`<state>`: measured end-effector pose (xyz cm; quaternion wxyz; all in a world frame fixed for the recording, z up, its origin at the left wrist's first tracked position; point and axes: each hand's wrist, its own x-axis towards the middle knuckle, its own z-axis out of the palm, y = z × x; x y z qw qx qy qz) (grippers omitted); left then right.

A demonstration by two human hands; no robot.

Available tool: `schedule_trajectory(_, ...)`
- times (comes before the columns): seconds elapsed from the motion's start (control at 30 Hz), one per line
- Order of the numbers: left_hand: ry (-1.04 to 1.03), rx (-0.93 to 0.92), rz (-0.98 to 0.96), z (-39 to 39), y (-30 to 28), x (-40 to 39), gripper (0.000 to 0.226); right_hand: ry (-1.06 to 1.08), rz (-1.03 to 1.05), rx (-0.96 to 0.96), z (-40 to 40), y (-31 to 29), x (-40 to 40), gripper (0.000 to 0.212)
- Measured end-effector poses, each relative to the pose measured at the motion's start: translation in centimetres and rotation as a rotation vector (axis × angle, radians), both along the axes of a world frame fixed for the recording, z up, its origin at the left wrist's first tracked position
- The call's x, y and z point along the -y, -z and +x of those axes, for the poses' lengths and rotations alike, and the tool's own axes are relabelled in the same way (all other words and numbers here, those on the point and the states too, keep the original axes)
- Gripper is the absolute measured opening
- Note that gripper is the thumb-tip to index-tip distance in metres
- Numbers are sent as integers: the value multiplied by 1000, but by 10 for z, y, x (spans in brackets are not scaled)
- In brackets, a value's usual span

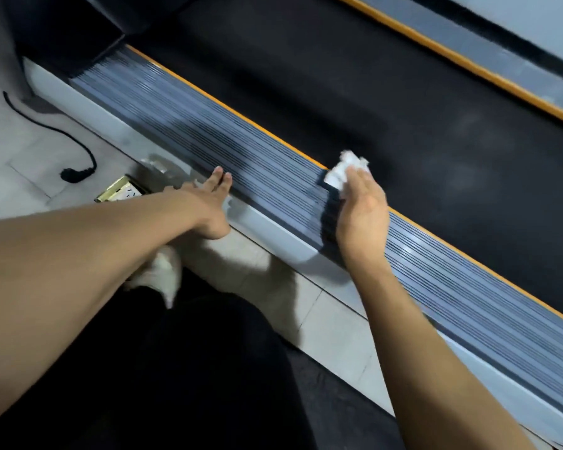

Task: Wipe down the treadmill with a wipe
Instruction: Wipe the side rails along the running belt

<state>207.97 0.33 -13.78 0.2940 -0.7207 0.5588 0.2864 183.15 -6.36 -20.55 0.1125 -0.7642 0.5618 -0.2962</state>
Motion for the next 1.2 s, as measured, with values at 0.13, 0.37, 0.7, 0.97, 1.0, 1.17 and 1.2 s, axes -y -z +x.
schedule_trajectory(0.13,34,-1,-4,4,3,0,93,101,0,-61,19,20,-6,53)
schedule_trajectory(0.37,83,32,-41,4,-1,1,91,-153,153,-101,94,26,4,55)
schedule_trajectory(0.7,150,106,-282,-11,15,-2,83,255,92,-40,-2,19,-56,55)
schedule_trajectory(0.97,207,21,-297,2,12,-1,79,-151,132,-226,85,16,-60,63)
schedule_trajectory(1.0,230,1,-295,0,12,-1,77,-118,102,-214,68,17,-69,62)
schedule_trajectory(1.17,290,-98,-321,-22,16,-7,74,165,102,-191,-23,27,-119,70)
schedule_trajectory(1.2,301,-93,-321,-24,18,-9,75,216,131,-181,-27,25,-124,72)
